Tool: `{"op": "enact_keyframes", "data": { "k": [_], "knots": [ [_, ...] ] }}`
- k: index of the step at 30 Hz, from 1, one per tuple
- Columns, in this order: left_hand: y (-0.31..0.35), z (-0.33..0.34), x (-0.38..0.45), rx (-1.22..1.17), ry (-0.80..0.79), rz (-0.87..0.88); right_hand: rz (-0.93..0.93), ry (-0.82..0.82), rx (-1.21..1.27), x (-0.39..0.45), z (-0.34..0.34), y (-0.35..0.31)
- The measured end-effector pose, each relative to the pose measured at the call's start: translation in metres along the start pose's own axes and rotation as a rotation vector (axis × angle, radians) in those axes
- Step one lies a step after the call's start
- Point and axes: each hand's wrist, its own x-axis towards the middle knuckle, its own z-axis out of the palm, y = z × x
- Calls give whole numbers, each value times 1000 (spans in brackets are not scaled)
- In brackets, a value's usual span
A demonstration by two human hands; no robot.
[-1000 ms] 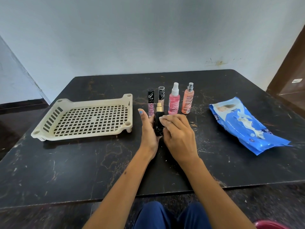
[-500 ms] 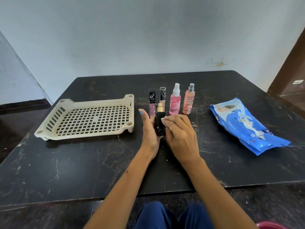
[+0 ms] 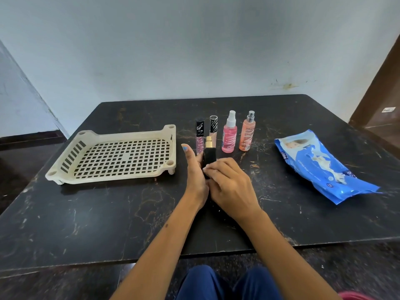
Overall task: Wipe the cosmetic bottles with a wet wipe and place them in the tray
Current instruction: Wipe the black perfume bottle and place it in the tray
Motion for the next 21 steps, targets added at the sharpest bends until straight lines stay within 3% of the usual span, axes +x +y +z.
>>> {"op": "enact_keyframes", "data": {
  "k": [6,11,15,21],
  "knots": [
    [-1,-1,1,-1,-3,5,106,32,-83,-1,-1,7],
    [1,0,0,-55,11,-19,32,15,-24,-2,-3,1],
    [2,1,0,-41,23,-19,126,6,-99,-2,-3,5],
    [3,1,-1,-109,18,-53,34,-22,-32,-4,-6,-1]
  ]
}}
